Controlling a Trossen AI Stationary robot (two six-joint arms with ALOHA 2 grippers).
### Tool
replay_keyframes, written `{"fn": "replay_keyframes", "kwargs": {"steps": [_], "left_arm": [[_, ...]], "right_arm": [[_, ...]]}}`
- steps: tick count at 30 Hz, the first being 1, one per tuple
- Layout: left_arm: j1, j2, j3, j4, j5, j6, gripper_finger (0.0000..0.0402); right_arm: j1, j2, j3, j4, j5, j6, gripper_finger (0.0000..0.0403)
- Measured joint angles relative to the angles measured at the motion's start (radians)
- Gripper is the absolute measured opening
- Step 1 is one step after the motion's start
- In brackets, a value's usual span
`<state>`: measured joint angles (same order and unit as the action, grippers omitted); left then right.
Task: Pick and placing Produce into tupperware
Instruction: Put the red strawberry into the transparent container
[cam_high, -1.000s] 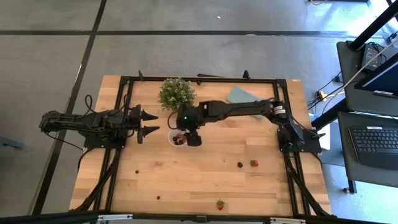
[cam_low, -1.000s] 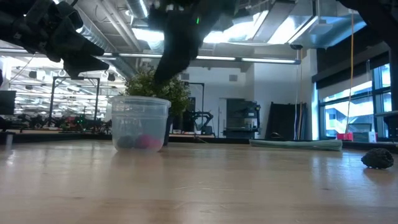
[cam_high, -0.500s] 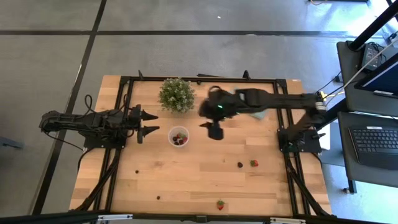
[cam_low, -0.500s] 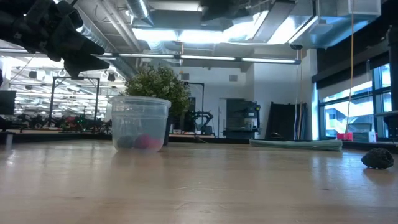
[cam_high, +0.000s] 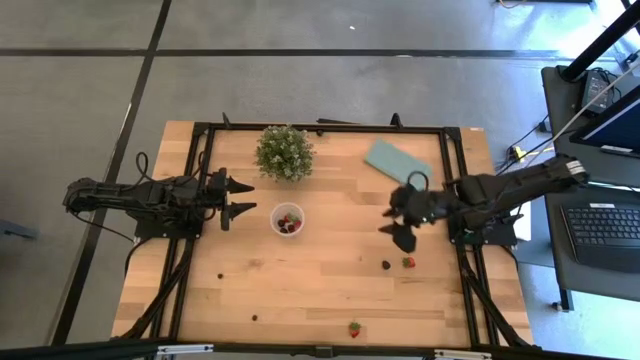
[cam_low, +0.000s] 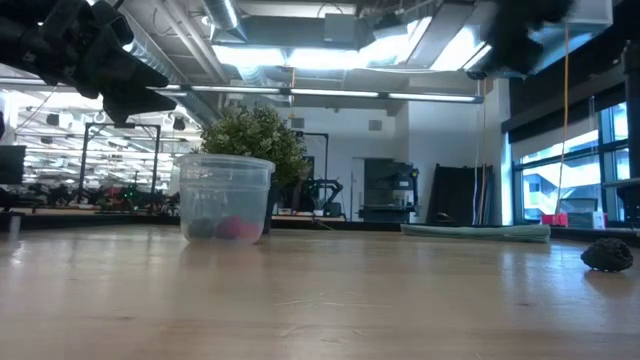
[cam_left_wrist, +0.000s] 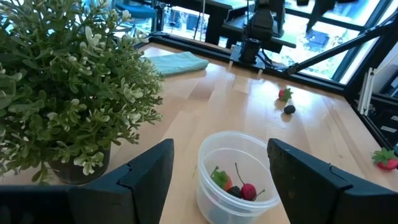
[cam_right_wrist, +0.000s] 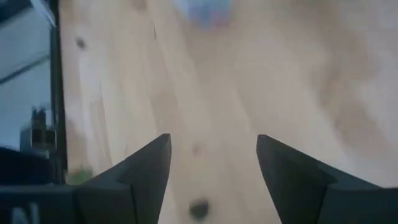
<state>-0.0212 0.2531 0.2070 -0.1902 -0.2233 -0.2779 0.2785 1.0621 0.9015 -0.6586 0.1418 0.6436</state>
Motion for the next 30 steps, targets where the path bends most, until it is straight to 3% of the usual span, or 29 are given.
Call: {"fn": "replay_keyframes", "kwargs": {"steps": [8, 15, 30], "left_arm": [[0.000, 0.000, 0.000, 0.000, -0.004, -0.005, 0.0251], [0.000, 0.000, 0.000, 0.000, -0.004, -0.008, 0.0251], [0.000, 0.000, 0.000, 0.000, -0.004, -0.004, 0.0251]], "right_arm": [[0.172, -0.009, -0.215, 0.006, -0.001, 0.097, 0.0239], [0.314, 0.018, -0.302, 0.065, -0.001, 0.258, 0.0239], [0.353, 0.205, -0.361, 0.106, -0.001, 0.295, 0.0239]]}}
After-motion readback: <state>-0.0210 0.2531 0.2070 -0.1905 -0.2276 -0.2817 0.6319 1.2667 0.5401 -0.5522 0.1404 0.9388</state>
